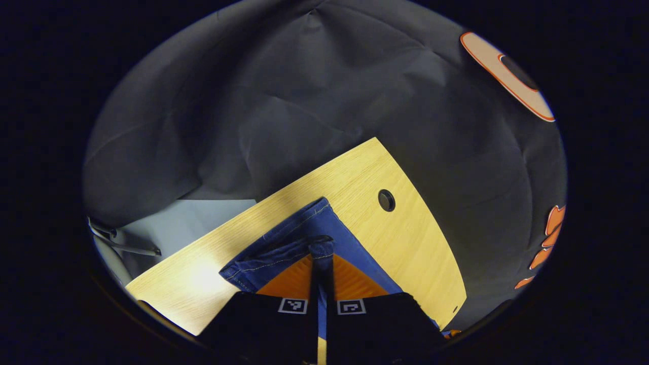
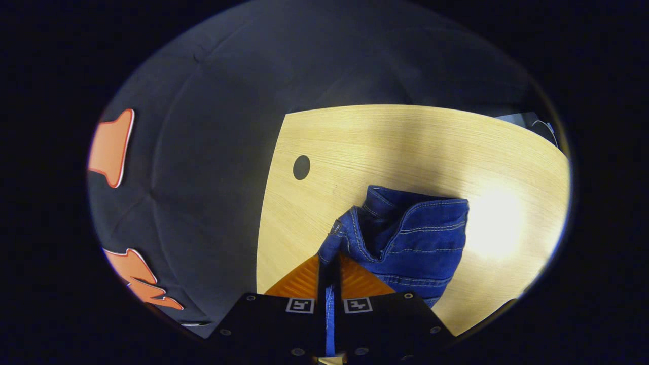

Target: Grasp the waist and the cuffs of the jeans and fold them to make the two legs overlap; first hold the waist and fold one-third of the jeans toward the cuffs, then hold the cuffs and fold the remaining one-third in the same direction to finish folding.

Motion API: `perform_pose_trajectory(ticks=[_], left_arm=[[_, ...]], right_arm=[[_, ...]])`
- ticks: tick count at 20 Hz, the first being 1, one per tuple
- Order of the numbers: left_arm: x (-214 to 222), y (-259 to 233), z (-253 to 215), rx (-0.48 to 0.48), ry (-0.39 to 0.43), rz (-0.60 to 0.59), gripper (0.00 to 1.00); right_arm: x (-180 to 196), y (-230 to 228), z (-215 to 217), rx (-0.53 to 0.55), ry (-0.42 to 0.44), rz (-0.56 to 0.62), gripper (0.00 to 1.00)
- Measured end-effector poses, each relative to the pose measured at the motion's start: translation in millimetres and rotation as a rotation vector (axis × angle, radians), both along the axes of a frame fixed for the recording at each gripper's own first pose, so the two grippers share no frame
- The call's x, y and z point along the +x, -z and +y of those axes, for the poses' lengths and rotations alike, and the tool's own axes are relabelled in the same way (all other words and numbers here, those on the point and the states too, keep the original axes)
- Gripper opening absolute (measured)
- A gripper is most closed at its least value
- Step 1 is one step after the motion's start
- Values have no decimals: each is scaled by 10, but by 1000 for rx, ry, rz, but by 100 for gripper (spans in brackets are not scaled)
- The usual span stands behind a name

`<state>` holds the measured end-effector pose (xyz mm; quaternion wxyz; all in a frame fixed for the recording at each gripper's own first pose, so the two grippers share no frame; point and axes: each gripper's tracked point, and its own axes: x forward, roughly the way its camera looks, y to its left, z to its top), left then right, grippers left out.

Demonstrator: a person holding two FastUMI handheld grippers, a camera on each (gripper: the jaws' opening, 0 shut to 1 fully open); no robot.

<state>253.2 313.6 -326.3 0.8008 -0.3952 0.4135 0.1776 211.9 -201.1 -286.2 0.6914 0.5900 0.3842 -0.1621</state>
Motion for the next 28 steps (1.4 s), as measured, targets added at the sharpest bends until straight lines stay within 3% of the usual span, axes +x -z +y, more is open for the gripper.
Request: perform_pose_trajectory(ticks=[11,13,15,16,20,21,22,23,24,27,28], left_arm=[[350,116,33,-13,-53,12,7],[309,66,-8,-22,-39,12,15],[376,-22,30,-2,-38,-28,55],[403,-70,29,6,-36,-46,64],[354,-279,-97,18,24,-75,83],[321,-342,-99,55,53,-82,93],[332,-368,-135,92,90,-88,97],[332,-358,-202,125,132,-85,97],[349,-294,-326,148,174,-89,97],[292,-177,-537,208,304,-86,98],[261,-133,-603,229,344,-76,93]], right_arm=[[455,192,80,27,-60,48,7],[455,151,136,48,-64,48,7],[478,54,79,35,-64,14,16],[470,-18,22,17,-55,-4,27],[175,-73,-160,-95,-106,-5,41],[81,-28,-188,-134,-134,5,49],[-33,-10,-216,-169,-154,16,76],[-130,15,-238,-193,-172,28,72],[-227,60,-270,-211,-179,42,90],[-450,184,-368,-221,-171,90,96],[-518,225,-409,-223,-165,105,96]])
